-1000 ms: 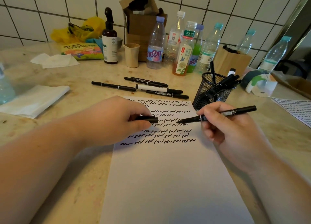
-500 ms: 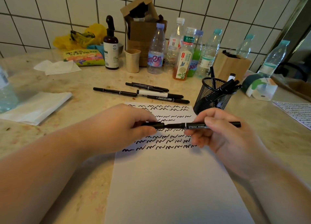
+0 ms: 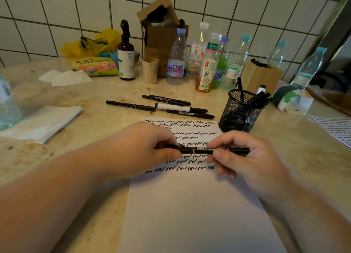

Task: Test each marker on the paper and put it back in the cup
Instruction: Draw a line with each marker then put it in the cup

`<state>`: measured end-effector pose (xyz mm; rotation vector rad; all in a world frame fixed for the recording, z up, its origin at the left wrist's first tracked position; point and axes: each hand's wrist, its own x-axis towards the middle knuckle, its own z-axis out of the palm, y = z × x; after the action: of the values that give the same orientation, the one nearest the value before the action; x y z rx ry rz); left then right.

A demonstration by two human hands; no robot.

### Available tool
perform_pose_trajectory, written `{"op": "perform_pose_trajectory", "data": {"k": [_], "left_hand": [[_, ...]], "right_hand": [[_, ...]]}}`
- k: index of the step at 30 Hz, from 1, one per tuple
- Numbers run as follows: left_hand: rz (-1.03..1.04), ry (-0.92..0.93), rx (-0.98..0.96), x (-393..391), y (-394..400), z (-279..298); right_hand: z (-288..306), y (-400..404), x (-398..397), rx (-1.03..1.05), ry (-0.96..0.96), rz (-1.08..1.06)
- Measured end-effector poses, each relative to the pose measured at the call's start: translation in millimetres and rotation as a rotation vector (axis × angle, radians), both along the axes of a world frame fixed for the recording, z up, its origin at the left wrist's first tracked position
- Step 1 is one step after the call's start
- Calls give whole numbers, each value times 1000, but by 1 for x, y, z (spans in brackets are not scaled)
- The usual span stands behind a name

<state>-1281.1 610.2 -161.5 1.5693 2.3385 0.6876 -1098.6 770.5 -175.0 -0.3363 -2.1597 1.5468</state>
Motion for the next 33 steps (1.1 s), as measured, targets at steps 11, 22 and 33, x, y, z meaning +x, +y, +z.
{"op": "perform_pose_trajectory", "data": {"k": [11, 22, 33], "left_hand": [[-68, 31, -13, 3, -3, 2], [-42, -7, 109, -2, -3, 1], [58, 24, 77, -18, -8, -3]], "right_hand": [[1, -4, 4, -22, 26, 106], [19, -13, 0, 83, -38, 15], [59, 33, 1, 264, 148, -708]]}}
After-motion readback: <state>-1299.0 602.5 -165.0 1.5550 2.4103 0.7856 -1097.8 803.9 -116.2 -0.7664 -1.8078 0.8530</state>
